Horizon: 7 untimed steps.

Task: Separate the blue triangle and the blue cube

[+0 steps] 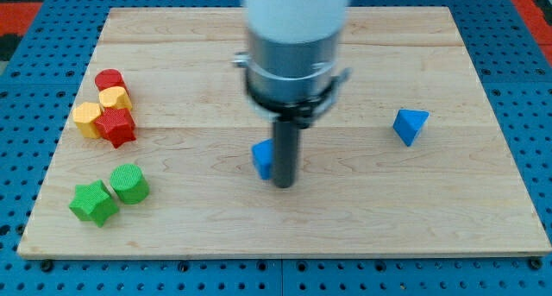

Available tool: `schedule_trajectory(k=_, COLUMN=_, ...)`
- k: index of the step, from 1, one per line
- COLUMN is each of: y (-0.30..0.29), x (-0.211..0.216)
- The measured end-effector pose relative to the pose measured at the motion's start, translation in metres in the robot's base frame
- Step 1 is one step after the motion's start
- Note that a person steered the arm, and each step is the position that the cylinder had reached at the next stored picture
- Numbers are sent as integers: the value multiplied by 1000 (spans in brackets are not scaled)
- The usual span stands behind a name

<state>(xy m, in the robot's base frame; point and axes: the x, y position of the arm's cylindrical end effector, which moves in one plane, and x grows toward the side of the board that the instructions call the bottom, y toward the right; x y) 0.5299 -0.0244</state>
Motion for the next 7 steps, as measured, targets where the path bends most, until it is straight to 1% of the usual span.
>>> schedule_trajectory(k=1, y=5, x=5)
schedule_trajectory(k=2, y=30, x=-16)
schedule_trajectory(k=3, y=-8, x=-57)
schedule_trajectory(k=4, y=-76, x=-22)
schedule_trajectory(k=5, y=-72, x=-24)
schedule_trajectory(k=6, y=-50, x=-70)
schedule_trajectory(k=7, y=-114, x=-82)
